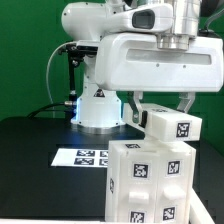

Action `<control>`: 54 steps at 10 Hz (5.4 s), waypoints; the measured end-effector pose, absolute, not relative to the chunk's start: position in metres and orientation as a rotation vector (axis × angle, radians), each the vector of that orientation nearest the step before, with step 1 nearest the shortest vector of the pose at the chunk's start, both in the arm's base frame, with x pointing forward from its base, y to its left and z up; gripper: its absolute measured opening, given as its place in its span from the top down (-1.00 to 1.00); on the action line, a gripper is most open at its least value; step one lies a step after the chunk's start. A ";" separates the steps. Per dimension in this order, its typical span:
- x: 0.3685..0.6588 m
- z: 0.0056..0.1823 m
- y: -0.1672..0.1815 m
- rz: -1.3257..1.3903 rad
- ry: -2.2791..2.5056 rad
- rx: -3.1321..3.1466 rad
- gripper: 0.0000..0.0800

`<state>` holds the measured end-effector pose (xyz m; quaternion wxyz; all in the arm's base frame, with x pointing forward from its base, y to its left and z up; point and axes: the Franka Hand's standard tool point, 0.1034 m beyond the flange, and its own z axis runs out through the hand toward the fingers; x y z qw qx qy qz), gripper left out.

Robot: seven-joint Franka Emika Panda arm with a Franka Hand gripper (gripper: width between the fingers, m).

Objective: Assemble cabinet

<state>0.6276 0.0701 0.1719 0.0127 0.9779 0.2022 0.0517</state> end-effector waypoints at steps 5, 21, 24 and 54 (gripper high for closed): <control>0.620 0.171 0.067 0.223 0.628 3.040 -0.39; 0.623 0.160 0.065 0.283 0.262 3.104 -0.39; 0.623 0.160 0.070 0.292 -0.082 3.147 -0.39; 0.610 0.179 0.096 0.114 0.216 3.197 -0.99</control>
Offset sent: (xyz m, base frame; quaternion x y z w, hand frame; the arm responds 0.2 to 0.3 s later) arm -0.0176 -0.0053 -0.0059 -0.0056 0.0151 -0.0100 0.9998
